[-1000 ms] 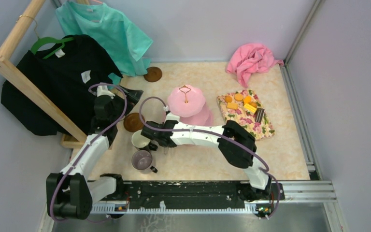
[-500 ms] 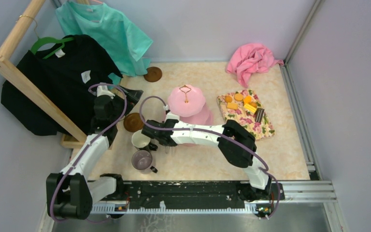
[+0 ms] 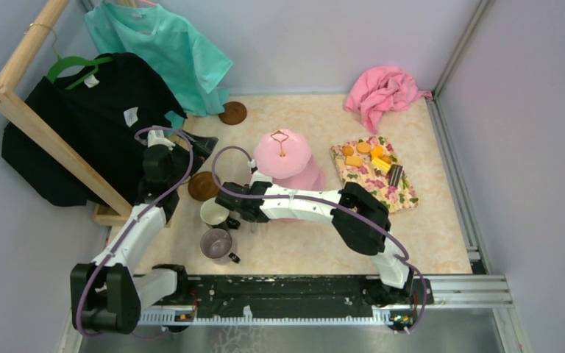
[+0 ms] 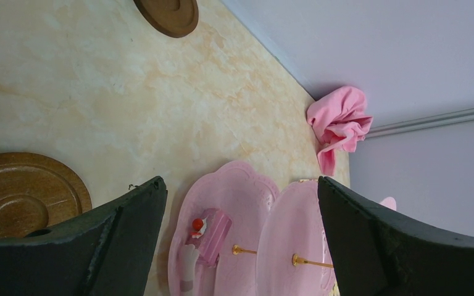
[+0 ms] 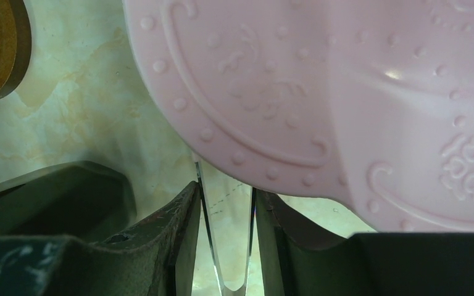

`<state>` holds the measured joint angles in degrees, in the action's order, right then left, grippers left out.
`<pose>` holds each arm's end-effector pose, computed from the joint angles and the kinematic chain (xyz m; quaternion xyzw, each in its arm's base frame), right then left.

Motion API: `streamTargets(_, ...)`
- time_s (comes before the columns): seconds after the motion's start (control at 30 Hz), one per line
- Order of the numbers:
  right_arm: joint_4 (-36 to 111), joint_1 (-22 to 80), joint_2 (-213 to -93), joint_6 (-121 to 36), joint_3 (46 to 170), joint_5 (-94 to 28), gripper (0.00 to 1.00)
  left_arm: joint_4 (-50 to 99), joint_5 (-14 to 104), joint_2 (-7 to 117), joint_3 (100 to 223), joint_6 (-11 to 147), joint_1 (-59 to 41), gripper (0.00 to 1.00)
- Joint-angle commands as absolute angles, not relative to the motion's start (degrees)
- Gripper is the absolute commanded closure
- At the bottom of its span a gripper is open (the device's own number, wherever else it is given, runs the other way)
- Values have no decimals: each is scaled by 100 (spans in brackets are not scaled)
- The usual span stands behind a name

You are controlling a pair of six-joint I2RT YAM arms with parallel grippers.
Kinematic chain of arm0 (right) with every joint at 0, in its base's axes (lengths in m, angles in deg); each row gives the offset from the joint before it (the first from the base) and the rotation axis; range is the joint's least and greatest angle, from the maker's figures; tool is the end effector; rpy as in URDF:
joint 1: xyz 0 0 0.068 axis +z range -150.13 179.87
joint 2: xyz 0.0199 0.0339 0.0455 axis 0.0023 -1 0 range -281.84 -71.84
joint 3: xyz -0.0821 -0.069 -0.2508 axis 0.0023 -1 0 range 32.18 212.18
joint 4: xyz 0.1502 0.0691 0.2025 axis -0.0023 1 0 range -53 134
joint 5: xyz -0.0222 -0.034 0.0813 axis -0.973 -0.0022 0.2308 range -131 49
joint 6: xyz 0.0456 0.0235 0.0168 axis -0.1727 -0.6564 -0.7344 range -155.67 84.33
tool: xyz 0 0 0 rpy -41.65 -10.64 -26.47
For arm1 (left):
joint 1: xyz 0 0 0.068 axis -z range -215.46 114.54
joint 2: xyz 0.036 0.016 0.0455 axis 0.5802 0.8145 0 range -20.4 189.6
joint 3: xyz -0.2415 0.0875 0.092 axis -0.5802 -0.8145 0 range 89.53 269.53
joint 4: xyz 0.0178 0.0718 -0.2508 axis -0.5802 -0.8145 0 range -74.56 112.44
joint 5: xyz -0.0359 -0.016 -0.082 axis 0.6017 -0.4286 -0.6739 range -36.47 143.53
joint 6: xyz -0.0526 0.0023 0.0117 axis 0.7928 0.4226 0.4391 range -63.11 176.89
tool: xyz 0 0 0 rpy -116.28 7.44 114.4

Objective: Serve the afternoon tea
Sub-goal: Place the desert on the desert table.

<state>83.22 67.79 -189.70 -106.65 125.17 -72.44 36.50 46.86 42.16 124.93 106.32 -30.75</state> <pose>0.1769 0.3864 0.1994 0.0698 0.9480 0.0542 0.3058 0.2491 -0.0247 0.2645 -0.2639 0.7368 -0.3232 0.5320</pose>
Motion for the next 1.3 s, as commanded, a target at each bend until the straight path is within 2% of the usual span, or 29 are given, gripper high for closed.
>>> streamTargets(0.0,8178,6808,-18758,-10625,12488,-7346,63,3716,4630,4149,12434,10546,-3122,4)
streamTargets(0.73,8595,7541,-18014,-10659,12060,-8138,64,3485,4709,4028,12596,10459,-3118,4)
streamTargets(1.03,8736,8026,-16578,-11153,10509,-8293,66,3345,4759,3868,12634,10405,-3118,4)
streamTargets(1.27,9530,8161,-14969,-12166,9077,-8449,69,3565,4608,3816,12518,10541,-3114,4)
